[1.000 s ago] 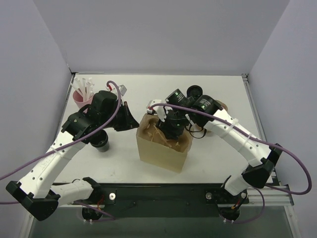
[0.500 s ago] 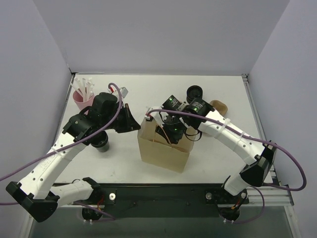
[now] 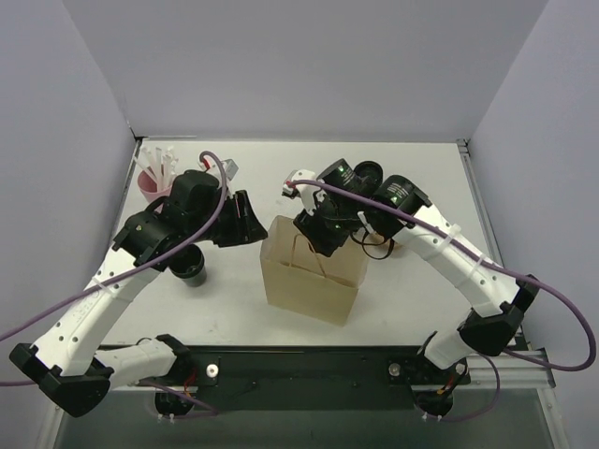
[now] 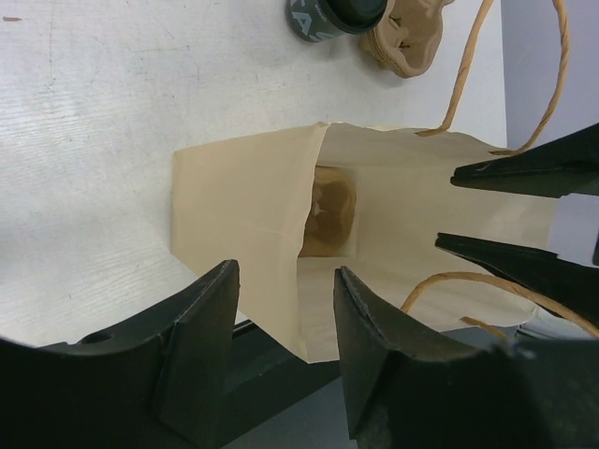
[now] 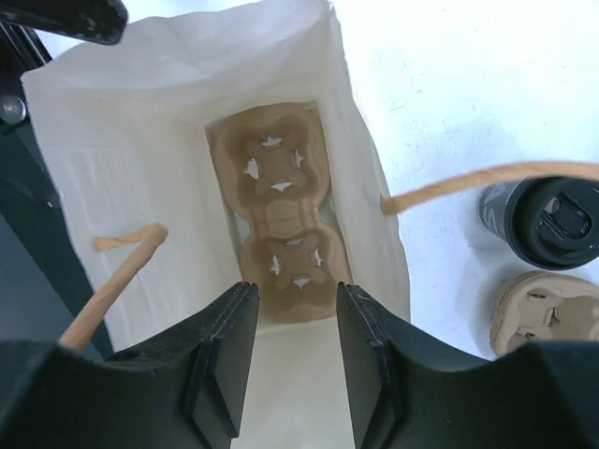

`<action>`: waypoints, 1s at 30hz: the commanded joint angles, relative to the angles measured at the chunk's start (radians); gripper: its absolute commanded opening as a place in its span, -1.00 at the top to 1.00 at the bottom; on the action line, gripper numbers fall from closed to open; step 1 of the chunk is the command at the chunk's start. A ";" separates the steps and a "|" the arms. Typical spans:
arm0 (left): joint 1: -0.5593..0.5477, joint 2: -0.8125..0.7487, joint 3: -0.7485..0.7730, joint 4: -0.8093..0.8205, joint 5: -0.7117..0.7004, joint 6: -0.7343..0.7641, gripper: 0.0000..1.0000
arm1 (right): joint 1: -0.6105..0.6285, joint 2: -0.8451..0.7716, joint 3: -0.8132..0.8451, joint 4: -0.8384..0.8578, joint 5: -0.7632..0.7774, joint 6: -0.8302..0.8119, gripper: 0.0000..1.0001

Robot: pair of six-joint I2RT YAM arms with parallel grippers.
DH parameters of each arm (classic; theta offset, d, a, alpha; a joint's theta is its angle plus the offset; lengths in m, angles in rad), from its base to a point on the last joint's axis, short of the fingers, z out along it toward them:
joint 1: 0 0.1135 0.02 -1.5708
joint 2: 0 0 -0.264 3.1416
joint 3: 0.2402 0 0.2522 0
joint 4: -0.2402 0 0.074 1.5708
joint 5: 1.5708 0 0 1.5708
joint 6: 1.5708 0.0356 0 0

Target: Pack the takeout coffee

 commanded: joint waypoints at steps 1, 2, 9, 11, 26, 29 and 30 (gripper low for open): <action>0.005 0.033 0.048 0.004 0.008 0.035 -0.10 | -0.001 -0.067 0.027 0.002 -0.016 0.087 0.19; 0.004 0.037 0.045 0.010 0.011 0.038 -0.10 | 0.002 -0.079 0.024 0.008 -0.030 0.097 0.19; 0.004 0.036 -0.007 0.036 0.027 0.035 0.02 | 0.045 -0.142 -0.032 0.132 -0.087 0.217 0.21; 0.004 0.034 -0.018 0.044 0.033 0.033 0.17 | 0.060 -0.153 -0.060 0.158 -0.085 0.228 0.21; 0.004 0.031 -0.058 0.053 0.036 -0.007 0.87 | 0.200 -0.137 -0.138 0.256 -0.095 0.183 0.23; 0.004 0.031 -0.056 0.052 0.034 -0.011 0.88 | 0.219 -0.147 -0.176 0.253 -0.059 0.174 0.29; 0.004 0.031 -0.056 0.050 0.031 -0.013 0.87 | 0.223 -0.150 -0.187 0.250 -0.052 0.174 0.31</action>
